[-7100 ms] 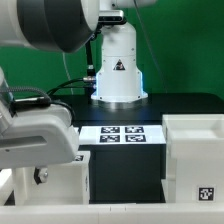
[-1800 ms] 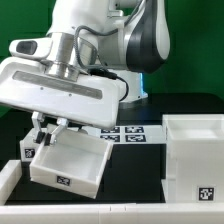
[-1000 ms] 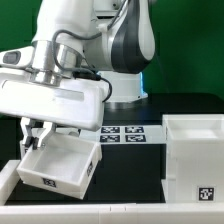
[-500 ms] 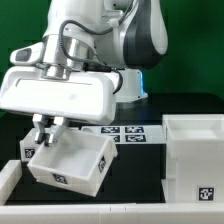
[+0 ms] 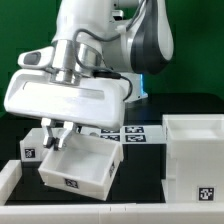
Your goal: Assemble drawer
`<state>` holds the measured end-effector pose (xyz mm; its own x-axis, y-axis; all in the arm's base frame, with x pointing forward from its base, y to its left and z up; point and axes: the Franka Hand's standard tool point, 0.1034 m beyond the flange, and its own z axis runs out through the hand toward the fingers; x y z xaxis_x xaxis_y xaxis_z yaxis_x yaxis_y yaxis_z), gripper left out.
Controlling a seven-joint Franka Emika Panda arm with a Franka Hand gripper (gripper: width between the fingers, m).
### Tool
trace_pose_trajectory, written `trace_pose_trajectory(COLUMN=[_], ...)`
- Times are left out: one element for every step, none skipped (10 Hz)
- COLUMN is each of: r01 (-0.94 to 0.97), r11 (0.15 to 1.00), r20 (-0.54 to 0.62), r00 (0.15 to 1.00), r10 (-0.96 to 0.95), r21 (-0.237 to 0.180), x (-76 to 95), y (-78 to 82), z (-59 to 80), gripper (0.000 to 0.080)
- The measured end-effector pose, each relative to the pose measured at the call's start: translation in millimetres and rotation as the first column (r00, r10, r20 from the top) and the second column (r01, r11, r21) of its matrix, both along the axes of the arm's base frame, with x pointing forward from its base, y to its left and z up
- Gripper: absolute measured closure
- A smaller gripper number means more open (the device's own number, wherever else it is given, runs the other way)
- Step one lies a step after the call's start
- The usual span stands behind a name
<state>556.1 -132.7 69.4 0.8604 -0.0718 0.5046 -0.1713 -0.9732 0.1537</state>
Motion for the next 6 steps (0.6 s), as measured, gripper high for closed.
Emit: trace_pose_trajectory(r01=[-0.110,-0.213,-0.262,-0.304,-0.346,-0.360], r11=[0.993,0.974,0.960,0.946,0.928,0.922], r20=[-0.026,-0.052,-0.067,-0.084,-0.097,-0.102], r00=[0.994,0.976,0.964,0.952,0.937,0.932], r10=[0.109,0.209,0.257,0.296,0.336,0.348], r21=[-0.041,-0.080,-0.100,-0.114,-0.134,-0.141], x=[-1.6,-3.6,-4.5,-3.7,-2.2,-1.8], y=[1.1,1.0,-1.8,-1.5,-1.1,-1.0], z=[3.4,6.3,6.1,5.7,6.7,7.0], gripper=[0.0763,0.0763,0.0763,0.0763,0.0763,0.0763])
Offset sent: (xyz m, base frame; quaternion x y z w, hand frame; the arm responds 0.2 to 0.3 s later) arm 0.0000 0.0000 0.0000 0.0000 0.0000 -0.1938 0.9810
